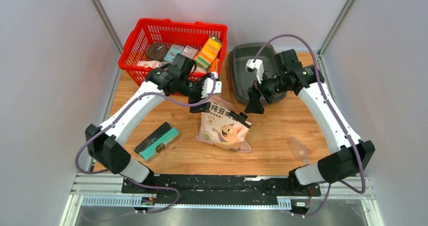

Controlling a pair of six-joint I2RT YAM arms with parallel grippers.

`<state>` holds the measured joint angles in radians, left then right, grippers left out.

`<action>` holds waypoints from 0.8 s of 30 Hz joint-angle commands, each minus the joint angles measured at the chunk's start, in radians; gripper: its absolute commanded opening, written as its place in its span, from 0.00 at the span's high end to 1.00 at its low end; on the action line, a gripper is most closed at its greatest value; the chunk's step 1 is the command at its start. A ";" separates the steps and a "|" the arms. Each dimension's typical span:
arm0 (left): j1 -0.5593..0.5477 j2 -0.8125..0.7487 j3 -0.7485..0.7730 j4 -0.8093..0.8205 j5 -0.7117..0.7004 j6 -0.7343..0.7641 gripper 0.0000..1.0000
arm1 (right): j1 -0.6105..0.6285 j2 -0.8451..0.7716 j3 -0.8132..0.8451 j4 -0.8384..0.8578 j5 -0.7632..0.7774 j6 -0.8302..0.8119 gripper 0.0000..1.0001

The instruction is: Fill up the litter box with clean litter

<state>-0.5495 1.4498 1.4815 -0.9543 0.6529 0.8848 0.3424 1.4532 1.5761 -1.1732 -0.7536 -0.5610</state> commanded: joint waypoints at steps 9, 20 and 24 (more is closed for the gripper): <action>-0.116 0.366 0.292 -0.287 -0.045 0.255 0.27 | -0.003 -0.175 -0.160 0.009 0.039 -0.025 0.00; -0.118 0.308 0.181 -0.298 -0.096 0.137 1.00 | -0.010 -0.139 -0.153 0.040 0.057 -0.014 0.00; -0.086 0.235 0.151 -0.236 -0.081 -0.015 1.00 | -0.010 -0.120 -0.142 0.050 0.060 -0.011 0.00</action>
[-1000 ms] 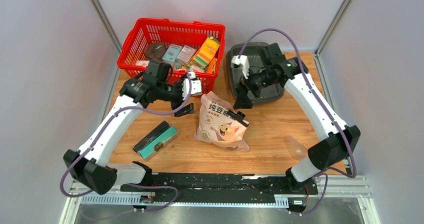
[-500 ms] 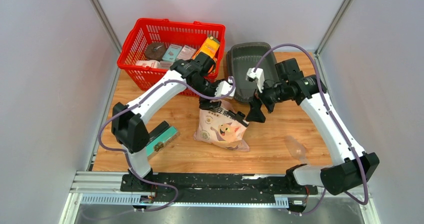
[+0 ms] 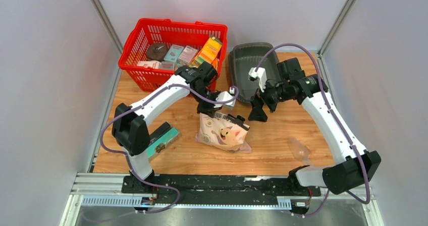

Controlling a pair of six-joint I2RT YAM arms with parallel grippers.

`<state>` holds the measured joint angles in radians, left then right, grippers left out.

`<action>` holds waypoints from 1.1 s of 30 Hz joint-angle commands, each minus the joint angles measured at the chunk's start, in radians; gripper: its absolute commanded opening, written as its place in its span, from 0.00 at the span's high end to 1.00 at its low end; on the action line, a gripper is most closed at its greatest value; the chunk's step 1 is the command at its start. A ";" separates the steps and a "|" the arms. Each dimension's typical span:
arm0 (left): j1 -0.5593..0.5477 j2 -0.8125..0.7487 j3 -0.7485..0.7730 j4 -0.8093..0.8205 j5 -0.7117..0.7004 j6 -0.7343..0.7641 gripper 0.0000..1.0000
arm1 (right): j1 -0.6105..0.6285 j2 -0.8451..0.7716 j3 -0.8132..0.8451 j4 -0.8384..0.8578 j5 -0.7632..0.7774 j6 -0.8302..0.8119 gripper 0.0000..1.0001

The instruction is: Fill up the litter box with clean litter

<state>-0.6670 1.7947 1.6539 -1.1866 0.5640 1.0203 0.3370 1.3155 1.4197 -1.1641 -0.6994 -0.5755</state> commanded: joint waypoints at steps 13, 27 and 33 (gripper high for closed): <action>0.119 -0.308 -0.264 0.255 0.027 -0.480 1.00 | 0.023 0.139 0.137 0.001 -0.048 -0.046 0.00; 0.122 -0.342 -0.322 0.246 0.021 -0.491 1.00 | 0.165 0.200 0.187 -0.047 -0.072 -0.307 0.02; 0.124 -0.365 -0.344 0.257 0.036 -0.517 1.00 | 0.186 0.212 0.122 0.076 -0.058 -0.342 0.03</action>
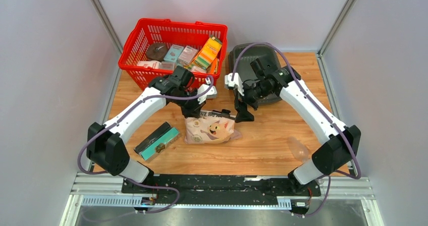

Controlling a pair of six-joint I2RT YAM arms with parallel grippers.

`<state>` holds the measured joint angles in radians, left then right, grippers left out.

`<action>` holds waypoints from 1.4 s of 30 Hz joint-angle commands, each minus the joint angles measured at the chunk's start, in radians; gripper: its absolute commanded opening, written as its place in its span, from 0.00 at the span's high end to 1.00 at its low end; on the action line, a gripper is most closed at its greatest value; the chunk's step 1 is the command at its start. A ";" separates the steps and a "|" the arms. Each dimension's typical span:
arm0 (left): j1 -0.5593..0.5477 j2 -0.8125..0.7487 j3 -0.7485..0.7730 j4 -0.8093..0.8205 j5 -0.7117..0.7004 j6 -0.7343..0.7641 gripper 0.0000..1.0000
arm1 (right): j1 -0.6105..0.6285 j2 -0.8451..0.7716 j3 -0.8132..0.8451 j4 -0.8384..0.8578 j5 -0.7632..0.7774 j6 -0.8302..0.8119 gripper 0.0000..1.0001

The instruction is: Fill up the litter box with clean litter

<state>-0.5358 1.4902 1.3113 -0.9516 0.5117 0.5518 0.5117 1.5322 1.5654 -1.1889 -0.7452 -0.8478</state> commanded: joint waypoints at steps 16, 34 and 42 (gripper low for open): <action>0.000 -0.065 -0.026 0.036 0.090 -0.069 1.00 | 0.083 -0.037 -0.189 0.389 0.007 0.095 0.36; 0.005 -0.038 -0.009 0.047 0.116 -0.093 1.00 | 0.099 -0.138 -0.324 0.617 0.133 0.273 0.62; 0.007 -0.033 -0.007 0.047 0.117 -0.099 1.00 | 0.081 -0.159 -0.285 0.552 0.098 0.257 1.00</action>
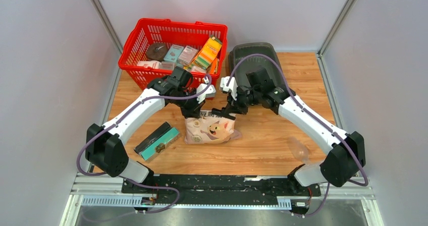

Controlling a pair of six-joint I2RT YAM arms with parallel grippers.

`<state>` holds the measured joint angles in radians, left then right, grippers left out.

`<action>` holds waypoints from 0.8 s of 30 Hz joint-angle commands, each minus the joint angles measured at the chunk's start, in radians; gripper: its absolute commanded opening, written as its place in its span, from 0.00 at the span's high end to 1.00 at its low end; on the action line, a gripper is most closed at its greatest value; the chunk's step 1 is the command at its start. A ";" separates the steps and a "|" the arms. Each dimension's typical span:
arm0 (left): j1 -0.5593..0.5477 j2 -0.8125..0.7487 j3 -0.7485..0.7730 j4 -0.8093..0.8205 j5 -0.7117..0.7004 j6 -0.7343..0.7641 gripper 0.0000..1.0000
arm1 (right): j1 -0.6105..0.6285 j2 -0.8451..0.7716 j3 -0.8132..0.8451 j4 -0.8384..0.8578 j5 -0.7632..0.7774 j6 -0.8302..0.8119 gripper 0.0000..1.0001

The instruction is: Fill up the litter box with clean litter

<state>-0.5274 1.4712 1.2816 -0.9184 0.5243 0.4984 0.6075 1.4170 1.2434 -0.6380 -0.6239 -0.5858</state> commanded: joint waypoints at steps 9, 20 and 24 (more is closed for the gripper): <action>0.003 -0.002 0.024 0.015 0.112 -0.057 1.00 | -0.196 -0.107 0.152 -0.216 -0.126 -0.023 1.00; 0.003 0.014 0.035 0.010 0.129 -0.060 1.00 | -0.288 -0.055 -0.010 -0.479 -0.077 -0.059 1.00; 0.003 0.015 0.051 -0.011 0.137 -0.047 1.00 | -0.296 0.011 -0.116 -0.437 -0.051 0.053 1.00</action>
<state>-0.5156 1.4818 1.2831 -0.9154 0.5495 0.4709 0.3222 1.3746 1.2186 -1.0657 -0.7017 -0.6334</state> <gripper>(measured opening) 0.008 0.069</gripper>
